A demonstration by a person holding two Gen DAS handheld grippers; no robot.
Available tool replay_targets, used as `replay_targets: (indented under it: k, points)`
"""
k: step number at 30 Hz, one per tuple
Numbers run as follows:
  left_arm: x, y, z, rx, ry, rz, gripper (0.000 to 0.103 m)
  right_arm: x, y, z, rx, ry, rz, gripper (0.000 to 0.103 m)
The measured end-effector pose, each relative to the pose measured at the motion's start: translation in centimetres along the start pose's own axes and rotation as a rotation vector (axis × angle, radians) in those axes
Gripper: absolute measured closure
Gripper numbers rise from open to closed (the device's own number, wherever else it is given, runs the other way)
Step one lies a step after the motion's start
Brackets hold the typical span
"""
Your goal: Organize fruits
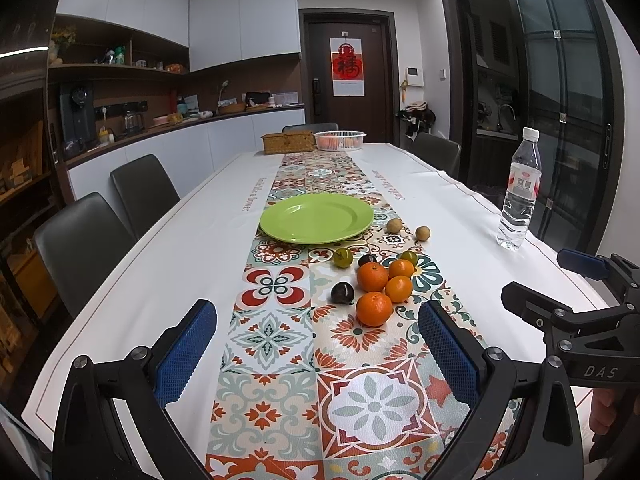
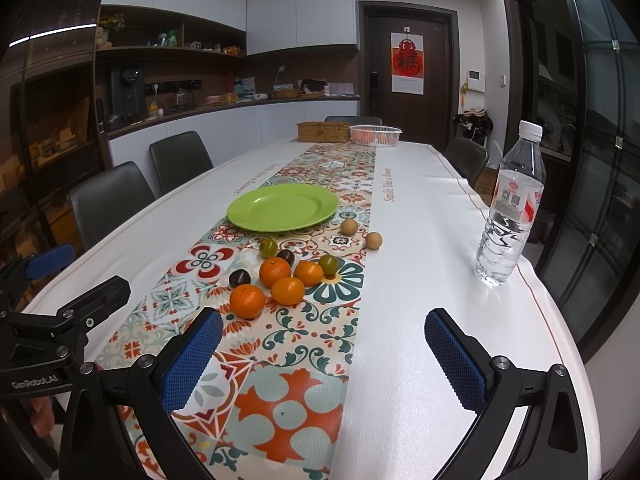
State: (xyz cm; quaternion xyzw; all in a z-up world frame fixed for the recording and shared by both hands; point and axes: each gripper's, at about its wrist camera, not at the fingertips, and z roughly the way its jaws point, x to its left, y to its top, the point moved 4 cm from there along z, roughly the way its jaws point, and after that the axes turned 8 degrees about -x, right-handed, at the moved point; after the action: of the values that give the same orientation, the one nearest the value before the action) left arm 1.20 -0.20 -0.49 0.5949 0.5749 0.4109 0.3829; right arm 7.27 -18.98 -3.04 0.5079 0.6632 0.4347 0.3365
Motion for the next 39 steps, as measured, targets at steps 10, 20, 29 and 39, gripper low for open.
replay_targets:
  k: [10, 20, 29, 39]
  points:
    - [-0.5, -0.1, 0.2, 0.004, -0.011, 0.012, 0.0, 0.2, -0.2, 0.3, 0.013, 0.016, 0.002, 0.001]
    - [-1.3, -0.7, 1.6, 0.02, -0.039, 0.046, 0.005, -0.2, -0.4, 1.9, 0.024, 0.035, -0.037, 0.001]
    - [-2.0, -1.2, 3.6, 0.023, -0.06, 0.102, 0.021, 0.8, -0.1, 3.7, 0.008, 0.063, -0.183, 0.007]
    - [-3.7, -1.9, 6.2, 0.062, -0.139, 0.206, 0.039, 1.8, -0.2, 6.7, 0.044, 0.155, -0.334, 0.022]
